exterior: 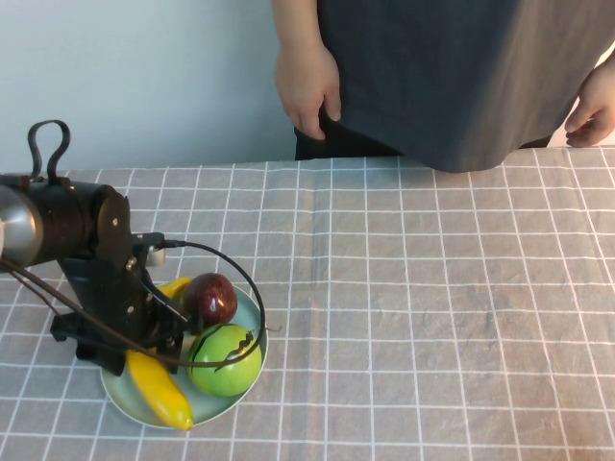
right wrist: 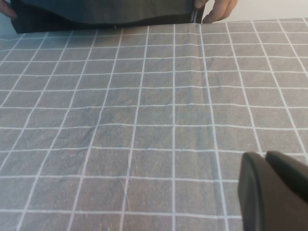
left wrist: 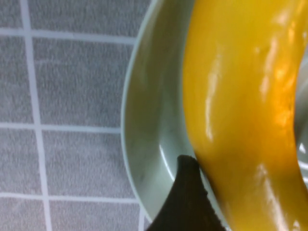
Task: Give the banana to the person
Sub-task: Pick up the banana
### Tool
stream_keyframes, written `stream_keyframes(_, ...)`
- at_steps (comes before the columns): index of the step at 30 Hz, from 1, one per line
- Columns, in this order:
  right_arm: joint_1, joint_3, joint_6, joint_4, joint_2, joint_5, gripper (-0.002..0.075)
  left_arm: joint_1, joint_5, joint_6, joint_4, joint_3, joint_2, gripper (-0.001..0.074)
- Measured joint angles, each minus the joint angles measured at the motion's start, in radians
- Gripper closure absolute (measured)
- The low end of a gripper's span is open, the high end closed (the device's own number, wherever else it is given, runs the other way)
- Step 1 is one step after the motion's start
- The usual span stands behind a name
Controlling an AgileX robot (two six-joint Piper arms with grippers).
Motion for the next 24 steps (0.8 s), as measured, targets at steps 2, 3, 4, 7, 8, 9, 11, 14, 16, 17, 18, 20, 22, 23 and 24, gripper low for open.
stream_keyframes(2, 0.0, 0.0, 0.0, 0.0, 0.0, 0.0, 0.0732, 0.0, -0.018, -0.007, 0.0, 0.0, 0.0, 0.027)
stream_keyframes(3, 0.0, 0.0, 0.0, 0.0, 0.0, 0.0, 0.0732, 0.0, -0.026, -0.012, 0.0, 0.0, 0.0, 0.0272)
stream_keyframes(4, 0.0, 0.0, 0.0, 0.0, 0.0, 0.0, 0.0733, 0.0, -0.034, -0.014, 0.0, 0.0, 0.0, 0.0279)
stream_keyframes(7, 0.0, 0.0, 0.0, 0.0, 0.0, 0.0, 0.0733, 0.0, -0.041, -0.016, 0.0, 0.0, 0.0, 0.0339)
stream_keyframes(8, 0.0, 0.0, 0.0, 0.0, 0.0, 0.0, 0.0732, 0.0, -0.041, -0.018, 0.0, 0.0, 0.0, 0.0375)
stream_keyframes(9, 0.0, 0.0, 0.0, 0.0, 0.0, 0.0, 0.0732, 0.0, -0.041, -0.02, 0.0, 0.0, 0.0, 0.0419)
stream_keyframes(11, 0.0, 0.0, 0.0, 0.0, 0.0, 0.0, 0.0733, 0.0, -0.042, -0.021, 0.0, -0.001, 0.0, 0.0461)
stream_keyframes(14, 0.0, 0.0, 0.0, 0.0, 0.0, 0.0, 0.0733, 0.0, -0.04, -0.022, 0.005, -0.001, 0.0, 0.0459)
stream_keyframes(16, 0.0, 0.0, 0.0, 0.0, 0.0, 0.0, 0.0733, 0.0, -0.04, -0.022, 0.01, -0.001, 0.0, 0.0459)
stream_keyframes(17, 0.0, 0.0, 0.0, 0.0, 0.0, 0.0, 0.0732, 0.0, -0.04, -0.022, 0.012, -0.001, 0.0, 0.0459)
stream_keyframes(18, 0.0, 0.0, 0.0, 0.0, 0.0, 0.0, 0.0733, 0.0, -0.04, -0.022, 0.012, -0.001, 0.0, 0.0459)
stream_keyframes(20, 0.0, 0.0, 0.0, 0.0, 0.0, 0.0, 0.0732, 0.0, -0.038, -0.023, 0.014, -0.001, -0.007, 0.0459)
stream_keyframes(22, 0.0, 0.0, 0.0, 0.0, 0.0, 0.0, 0.0733, 0.0, -0.029, -0.024, 0.015, -0.001, -0.028, 0.0459)
stream_keyframes(23, 0.0, 0.0, 0.0, 0.0, 0.0, 0.0, 0.0732, 0.0, -0.023, -0.024, 0.016, -0.001, -0.045, 0.046)
stream_keyframes(24, 0.0, 0.0, 0.0, 0.0, 0.0, 0.0, 0.0733, 0.0, -0.016, -0.024, 0.022, -0.001, -0.064, 0.046)
